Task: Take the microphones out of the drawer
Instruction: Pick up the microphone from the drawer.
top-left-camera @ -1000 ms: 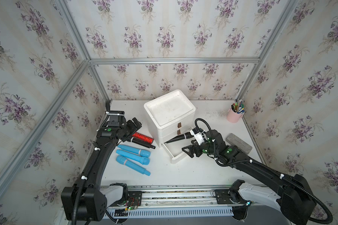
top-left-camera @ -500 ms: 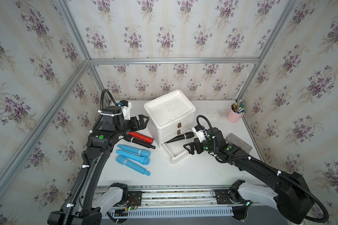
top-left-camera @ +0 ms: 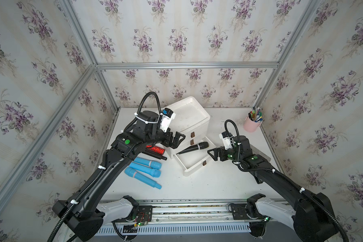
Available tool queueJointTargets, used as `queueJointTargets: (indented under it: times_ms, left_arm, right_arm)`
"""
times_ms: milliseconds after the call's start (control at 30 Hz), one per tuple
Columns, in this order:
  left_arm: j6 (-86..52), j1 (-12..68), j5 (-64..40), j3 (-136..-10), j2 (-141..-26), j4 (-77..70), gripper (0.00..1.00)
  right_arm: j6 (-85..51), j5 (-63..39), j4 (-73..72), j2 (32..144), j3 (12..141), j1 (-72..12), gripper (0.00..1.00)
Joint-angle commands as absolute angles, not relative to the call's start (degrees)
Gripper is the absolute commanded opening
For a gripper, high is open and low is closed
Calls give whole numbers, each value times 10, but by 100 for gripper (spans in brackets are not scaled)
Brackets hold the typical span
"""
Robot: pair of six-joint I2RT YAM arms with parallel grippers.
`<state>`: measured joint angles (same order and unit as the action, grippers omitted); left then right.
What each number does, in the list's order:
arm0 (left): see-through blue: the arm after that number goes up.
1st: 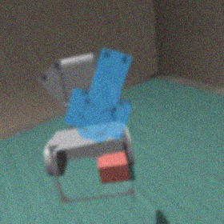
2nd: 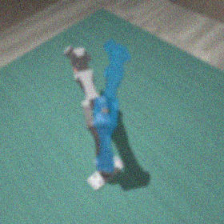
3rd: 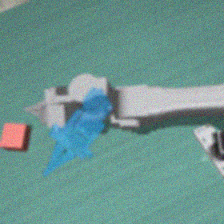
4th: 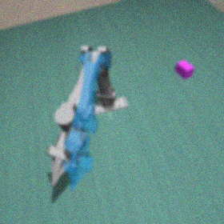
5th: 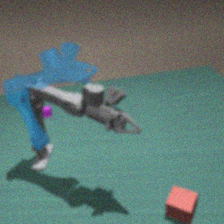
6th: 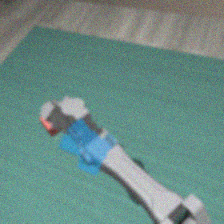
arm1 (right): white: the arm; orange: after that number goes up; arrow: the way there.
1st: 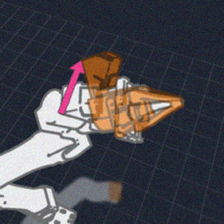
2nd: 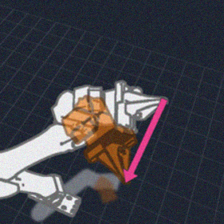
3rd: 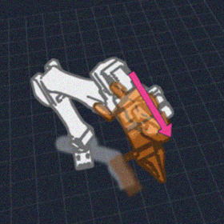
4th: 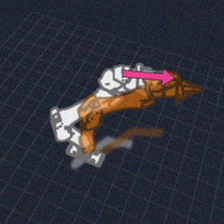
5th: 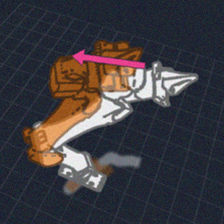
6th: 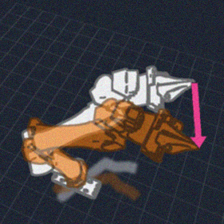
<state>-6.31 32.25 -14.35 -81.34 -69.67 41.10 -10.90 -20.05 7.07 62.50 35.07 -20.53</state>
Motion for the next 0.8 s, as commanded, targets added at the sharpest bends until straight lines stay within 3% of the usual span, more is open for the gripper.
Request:
queueJointTargets:
  times_ms: [0,233,767]
  left_arm:
    - [-22,345,-115,-829,-716,410,99]
    - [23,415,-31,-863,-768,418,99]
    - [115,506,44,-908,-881,432,99]
  right_arm:
    - [-123,-202,73,617,344,-184,100]
    - [-147,-191,95,621,332,-125,100]
    - [-196,-90,99,617,320,-117,100]
